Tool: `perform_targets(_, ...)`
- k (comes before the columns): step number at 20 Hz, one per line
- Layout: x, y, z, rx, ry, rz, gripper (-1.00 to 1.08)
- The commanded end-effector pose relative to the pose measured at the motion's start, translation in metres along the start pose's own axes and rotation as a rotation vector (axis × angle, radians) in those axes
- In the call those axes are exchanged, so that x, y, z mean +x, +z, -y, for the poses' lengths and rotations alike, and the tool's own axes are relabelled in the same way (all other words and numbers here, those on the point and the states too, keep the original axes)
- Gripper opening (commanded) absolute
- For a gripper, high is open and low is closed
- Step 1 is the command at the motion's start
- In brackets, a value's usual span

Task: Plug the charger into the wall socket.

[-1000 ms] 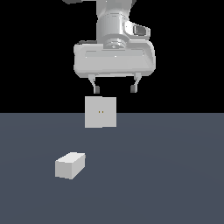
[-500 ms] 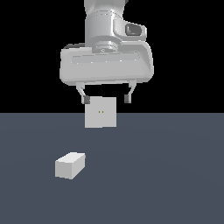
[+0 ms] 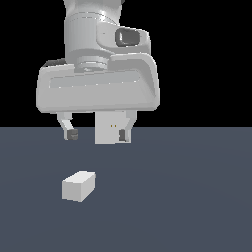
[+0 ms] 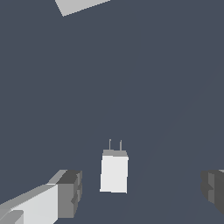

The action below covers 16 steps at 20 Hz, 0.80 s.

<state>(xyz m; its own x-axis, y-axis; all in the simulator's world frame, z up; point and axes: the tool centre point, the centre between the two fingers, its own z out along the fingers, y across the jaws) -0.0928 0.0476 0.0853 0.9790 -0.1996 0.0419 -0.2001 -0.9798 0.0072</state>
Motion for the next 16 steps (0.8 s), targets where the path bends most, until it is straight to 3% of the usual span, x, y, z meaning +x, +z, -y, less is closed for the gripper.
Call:
perform_targets(1,-0.009,0.008,0.006,0.002,0.023,-0.008,1.00)
perform_targets(16,-0.023,0.022,0.017,0.004,0.060,-0.019,1.00)
